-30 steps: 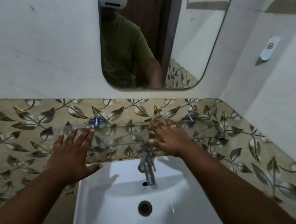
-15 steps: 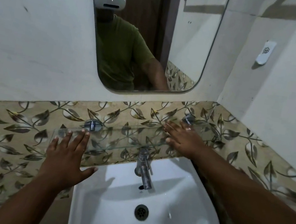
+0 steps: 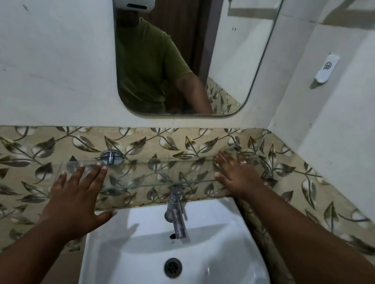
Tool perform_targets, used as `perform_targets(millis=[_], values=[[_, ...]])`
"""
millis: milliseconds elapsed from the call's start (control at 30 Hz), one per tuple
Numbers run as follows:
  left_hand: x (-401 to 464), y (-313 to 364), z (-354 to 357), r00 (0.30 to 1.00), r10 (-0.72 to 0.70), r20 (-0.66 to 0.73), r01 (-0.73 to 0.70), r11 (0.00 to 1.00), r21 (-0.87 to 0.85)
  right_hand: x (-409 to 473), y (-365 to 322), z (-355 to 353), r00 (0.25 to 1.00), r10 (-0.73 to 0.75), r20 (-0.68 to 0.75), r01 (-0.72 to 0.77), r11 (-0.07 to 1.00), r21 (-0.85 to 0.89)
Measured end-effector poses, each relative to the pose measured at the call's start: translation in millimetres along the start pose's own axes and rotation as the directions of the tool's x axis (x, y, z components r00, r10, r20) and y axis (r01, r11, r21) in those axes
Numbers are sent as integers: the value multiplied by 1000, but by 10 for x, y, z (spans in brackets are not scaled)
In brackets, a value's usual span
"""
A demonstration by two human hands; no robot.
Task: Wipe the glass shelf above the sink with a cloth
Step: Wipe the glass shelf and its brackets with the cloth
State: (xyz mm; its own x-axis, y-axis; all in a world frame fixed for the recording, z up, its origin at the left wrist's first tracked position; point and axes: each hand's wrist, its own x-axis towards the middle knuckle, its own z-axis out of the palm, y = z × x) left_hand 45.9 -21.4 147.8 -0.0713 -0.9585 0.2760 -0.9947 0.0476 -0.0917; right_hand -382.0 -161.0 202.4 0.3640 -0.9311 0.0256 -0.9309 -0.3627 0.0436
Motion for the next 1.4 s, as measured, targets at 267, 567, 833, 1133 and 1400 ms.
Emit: perform_targets(millis=[267, 567, 833, 1133, 1400], values=[[10, -1, -14, 1000, -2, 7, 2, 1000, -4, -405, 377, -161, 995, -103, -4, 103, 994, 36], [1, -16, -10, 1000, 15, 1, -15, 1000, -13, -57, -508, -269, 832, 548, 83, -552, 806, 214], [13, -28, 7, 1000, 18, 12, -18, 1000, -6, 127, -435, -231, 857, 500, 127, -506, 862, 21], [16, -50, 45, 999, 26, -20, -26, 1000, 1, -23, -143, -413, 847, 512, 142, -500, 858, -117], [45, -18, 48, 1000, 21, -20, -21, 1000, 9, -290, -947, -168, 978, 210, -8, -210, 977, -41]])
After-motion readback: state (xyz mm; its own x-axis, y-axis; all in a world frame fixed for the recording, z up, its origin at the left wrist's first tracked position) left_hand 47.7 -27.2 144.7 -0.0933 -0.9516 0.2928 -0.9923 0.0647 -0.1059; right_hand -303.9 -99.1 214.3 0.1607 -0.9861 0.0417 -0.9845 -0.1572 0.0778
